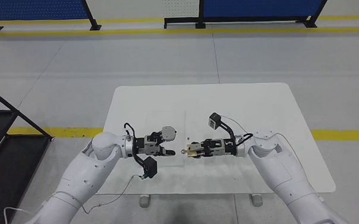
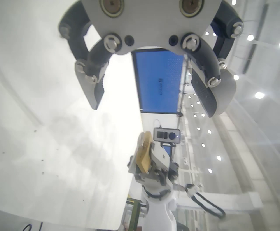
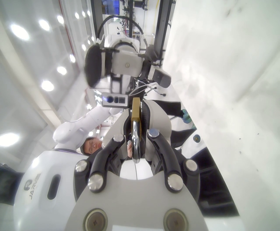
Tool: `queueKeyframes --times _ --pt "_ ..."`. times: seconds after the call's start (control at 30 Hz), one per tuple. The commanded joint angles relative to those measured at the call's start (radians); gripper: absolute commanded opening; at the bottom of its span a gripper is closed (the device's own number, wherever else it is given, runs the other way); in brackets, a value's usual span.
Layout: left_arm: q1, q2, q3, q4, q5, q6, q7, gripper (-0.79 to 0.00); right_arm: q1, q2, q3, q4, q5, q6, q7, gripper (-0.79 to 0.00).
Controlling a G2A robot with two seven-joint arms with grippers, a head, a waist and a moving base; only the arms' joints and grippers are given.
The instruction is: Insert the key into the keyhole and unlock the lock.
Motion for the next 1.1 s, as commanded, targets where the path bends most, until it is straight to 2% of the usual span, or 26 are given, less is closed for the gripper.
queueKeyframes --times 0.0,0.1,0.13,0.43,0.5,0.77,0.93,1.07 --pt "-0.012 0.001 0.002 0.024 -0.076 -0.143 0.011 0.000 0.000 0.000 0.000 0.000 0.000 0.000 0.000 -0.785" --pt "-0.031 -0.003 0.018 0.065 -0.193 -0.346 0.044 0.000 0.000 0.000 0.000 0.000 0.000 0.000 0.000 -0.785" --pt "-0.038 -0.004 0.019 0.077 -0.217 -0.377 0.050 0.000 0.000 0.000 0.000 0.000 0.000 0.000 0.000 -0.785" --pt "-0.038 -0.004 0.019 0.077 -0.217 -0.377 0.050 0.000 0.000 0.000 0.000 0.000 0.000 0.000 0.000 -0.785" --pt "-0.033 -0.006 0.013 0.087 -0.281 -0.414 0.039 0.000 0.000 0.000 0.000 0.000 0.000 0.000 0.000 -0.785" --pt "-0.066 -0.013 0.003 0.136 -0.504 -0.661 -0.113 0.000 0.000 0.000 0.000 0.000 0.000 0.000 0.000 -0.785" --pt "-0.077 -0.012 0.032 0.151 -0.657 -0.831 -0.283 0.000 0.000 0.000 0.000 0.000 0.000 0.000 0.000 -0.785" --pt "-0.081 -0.010 0.060 0.190 -0.785 -0.852 -0.354 0.000 0.000 0.000 0.000 0.000 0.000 0.000 0.000 -0.785"
